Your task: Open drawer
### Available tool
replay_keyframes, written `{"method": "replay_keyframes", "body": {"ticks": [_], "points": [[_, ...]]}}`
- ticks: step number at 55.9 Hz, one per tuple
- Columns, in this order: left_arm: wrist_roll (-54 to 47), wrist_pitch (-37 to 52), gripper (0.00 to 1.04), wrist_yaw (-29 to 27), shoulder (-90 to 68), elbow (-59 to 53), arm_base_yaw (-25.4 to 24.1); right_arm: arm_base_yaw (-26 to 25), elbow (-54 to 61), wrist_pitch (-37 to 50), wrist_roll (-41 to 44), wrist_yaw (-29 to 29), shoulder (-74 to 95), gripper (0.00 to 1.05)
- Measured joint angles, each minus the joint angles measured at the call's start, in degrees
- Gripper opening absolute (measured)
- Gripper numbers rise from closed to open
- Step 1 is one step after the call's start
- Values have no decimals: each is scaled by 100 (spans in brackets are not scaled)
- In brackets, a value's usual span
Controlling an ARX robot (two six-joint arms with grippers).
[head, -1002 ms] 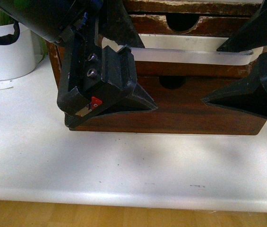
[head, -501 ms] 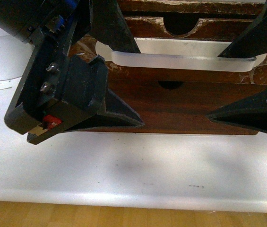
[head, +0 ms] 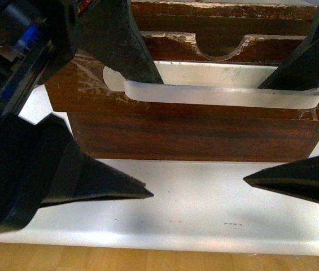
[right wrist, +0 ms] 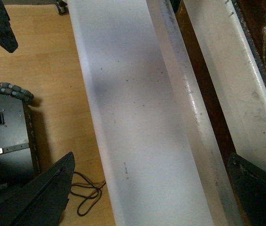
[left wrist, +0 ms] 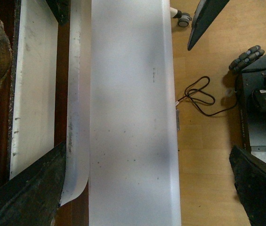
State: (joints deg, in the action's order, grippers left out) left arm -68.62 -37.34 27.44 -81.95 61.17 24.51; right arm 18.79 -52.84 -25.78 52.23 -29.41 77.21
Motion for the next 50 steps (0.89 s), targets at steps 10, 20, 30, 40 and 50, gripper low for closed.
{"method": "replay_keyframes", "body": {"ticks": [10, 20, 30, 40, 50], "points": [[-39, -77, 99, -22, 116, -76, 26, 61, 70, -2, -81, 9, -96, 96], [42, 245, 99, 9, 192, -166, 24, 70, 81, 85, -225, -4, -138, 96], [278, 455, 99, 219, 273, -236, -20, 22, 79, 179, -341, -81, -214, 96], [570, 566, 98, 442, 509, -289, -170, -133, 79, 297, -363, -190, -413, 96], [981, 942, 98, 715, 776, -278, -413, -352, 70, 584, -461, -203, -671, 96]]}}
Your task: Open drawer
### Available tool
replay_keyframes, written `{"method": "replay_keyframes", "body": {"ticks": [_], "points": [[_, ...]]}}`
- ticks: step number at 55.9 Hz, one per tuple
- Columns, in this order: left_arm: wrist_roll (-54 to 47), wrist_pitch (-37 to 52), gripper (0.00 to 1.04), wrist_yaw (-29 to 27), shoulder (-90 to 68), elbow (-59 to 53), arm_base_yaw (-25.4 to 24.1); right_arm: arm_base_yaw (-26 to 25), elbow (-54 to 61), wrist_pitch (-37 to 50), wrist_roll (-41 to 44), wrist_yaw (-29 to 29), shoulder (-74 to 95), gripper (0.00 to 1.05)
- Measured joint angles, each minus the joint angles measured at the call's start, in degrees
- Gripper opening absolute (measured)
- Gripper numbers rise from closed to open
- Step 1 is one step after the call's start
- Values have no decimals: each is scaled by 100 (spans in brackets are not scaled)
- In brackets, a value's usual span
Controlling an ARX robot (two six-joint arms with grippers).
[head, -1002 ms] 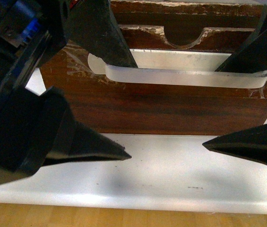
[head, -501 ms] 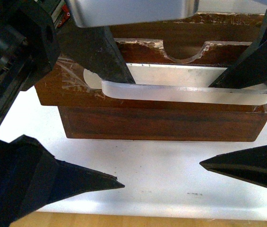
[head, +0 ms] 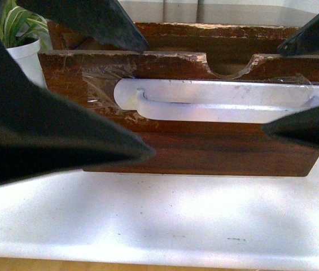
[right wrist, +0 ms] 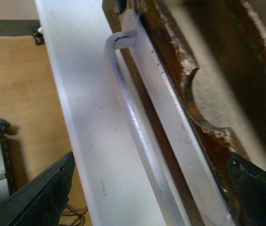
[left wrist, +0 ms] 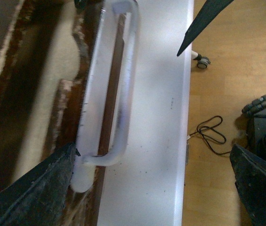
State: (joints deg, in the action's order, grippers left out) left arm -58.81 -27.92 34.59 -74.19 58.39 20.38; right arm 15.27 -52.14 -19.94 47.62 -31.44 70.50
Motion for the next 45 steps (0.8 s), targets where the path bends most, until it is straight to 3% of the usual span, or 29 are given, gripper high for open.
{"method": "replay_keyframes", "body": {"ticks": [17, 34, 45], "points": [[942, 1082, 98, 219, 568, -142, -525, -485, 138, 942, -525, 42, -658, 96], [2446, 3134, 98, -610, 1217, -1078, -1082, -863, 992, 2258, -1364, 553, -1556, 96], [3560, 3866, 98, -1207, 1910, -1912, -1519, -1095, 1740, 2970, -2035, 986, -2308, 96]]}}
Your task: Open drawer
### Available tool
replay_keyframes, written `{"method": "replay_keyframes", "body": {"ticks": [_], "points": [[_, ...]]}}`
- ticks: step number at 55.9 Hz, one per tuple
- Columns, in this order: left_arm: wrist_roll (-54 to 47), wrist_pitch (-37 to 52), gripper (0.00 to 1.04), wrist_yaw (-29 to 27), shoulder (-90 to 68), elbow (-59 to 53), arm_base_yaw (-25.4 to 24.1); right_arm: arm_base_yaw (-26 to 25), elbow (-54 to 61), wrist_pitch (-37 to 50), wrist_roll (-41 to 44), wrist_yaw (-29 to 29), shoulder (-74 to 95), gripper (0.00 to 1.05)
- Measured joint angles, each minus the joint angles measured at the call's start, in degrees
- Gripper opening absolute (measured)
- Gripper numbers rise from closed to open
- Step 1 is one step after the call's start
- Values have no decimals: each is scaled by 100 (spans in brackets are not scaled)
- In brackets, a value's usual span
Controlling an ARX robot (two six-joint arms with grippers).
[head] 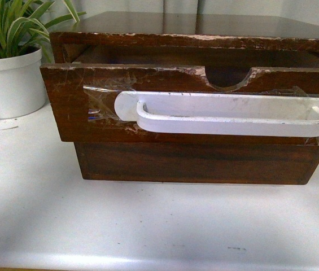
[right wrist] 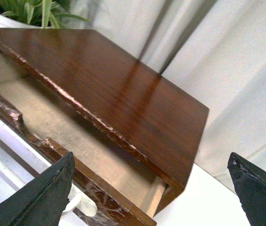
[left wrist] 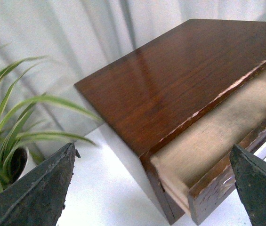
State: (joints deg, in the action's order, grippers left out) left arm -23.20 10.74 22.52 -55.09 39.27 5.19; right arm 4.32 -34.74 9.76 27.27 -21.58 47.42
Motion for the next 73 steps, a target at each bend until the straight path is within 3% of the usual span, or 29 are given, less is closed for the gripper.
{"method": "replay_keyframes", "body": {"ticks": [21, 30, 40, 57, 60, 64, 69, 73], "points": [[1451, 79, 98, -511, 1512, -1893, -935, -616, 1663, 457, -1521, 1147, -1838, 96], [1812, -387, 98, -804, 2203, -2369, -866, -511, 2153, 114, -1823, 1622, -2669, 96], [2142, -1169, 98, -1307, 3281, -2653, -457, -313, 2535, -549, -2103, 2033, -3654, 96], [2555, -1464, 98, -1499, 3751, -2771, -352, -378, 2653, -715, -2463, 2122, -4039, 95], [2551, -1414, 98, -1576, 3770, -2793, -365, -400, 2625, -997, -2542, 2135, -4044, 88], [2455, -603, 84, -2133, 3982, -3150, -459, -415, 2669, -1113, -2597, 2138, -4068, 75], [2433, -378, 69, -2277, 4144, -3285, -516, -417, 2754, -1110, -2629, 2157, -4124, 61], [2409, -365, 53, -2253, 4262, -3397, -511, -417, 2861, -1088, -2632, 2151, -4229, 43]]}}
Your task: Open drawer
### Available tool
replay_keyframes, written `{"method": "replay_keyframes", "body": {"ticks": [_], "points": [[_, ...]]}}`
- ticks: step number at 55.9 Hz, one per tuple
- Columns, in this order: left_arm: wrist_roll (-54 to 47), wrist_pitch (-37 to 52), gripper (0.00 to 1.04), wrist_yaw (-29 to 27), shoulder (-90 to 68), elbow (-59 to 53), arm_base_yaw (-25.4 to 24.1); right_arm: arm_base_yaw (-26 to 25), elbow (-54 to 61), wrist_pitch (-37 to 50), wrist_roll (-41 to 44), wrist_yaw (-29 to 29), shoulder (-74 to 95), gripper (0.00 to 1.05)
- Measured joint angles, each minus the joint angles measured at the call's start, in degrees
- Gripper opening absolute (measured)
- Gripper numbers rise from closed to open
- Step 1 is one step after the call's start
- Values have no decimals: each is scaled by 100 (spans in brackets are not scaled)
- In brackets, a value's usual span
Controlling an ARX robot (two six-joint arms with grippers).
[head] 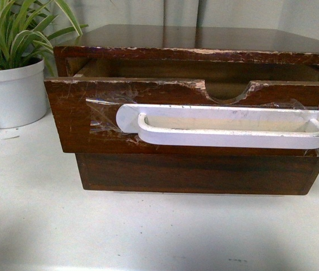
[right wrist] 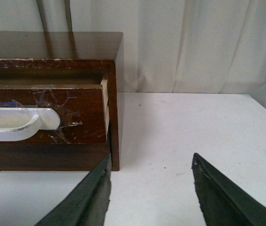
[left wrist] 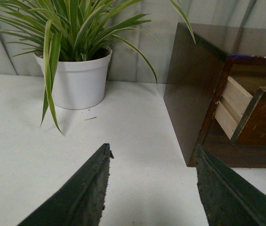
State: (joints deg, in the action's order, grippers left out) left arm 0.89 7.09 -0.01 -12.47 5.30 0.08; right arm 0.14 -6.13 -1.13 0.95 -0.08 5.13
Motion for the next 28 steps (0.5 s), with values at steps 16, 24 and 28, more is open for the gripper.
{"method": "replay_keyframes", "body": {"ticks": [16, 24, 28], "points": [[-31, -723, 4, 0, 920, -179, -2, 0, 227, 44, -26, 0, -173, 1], [-46, -723, 4, 0, 986, -256, -2, 0, 323, 55, -26, 4, -249, 1], [-46, -715, 4, 0, 1137, -385, -2, 0, 350, 59, -26, 2, -278, 1]]}}
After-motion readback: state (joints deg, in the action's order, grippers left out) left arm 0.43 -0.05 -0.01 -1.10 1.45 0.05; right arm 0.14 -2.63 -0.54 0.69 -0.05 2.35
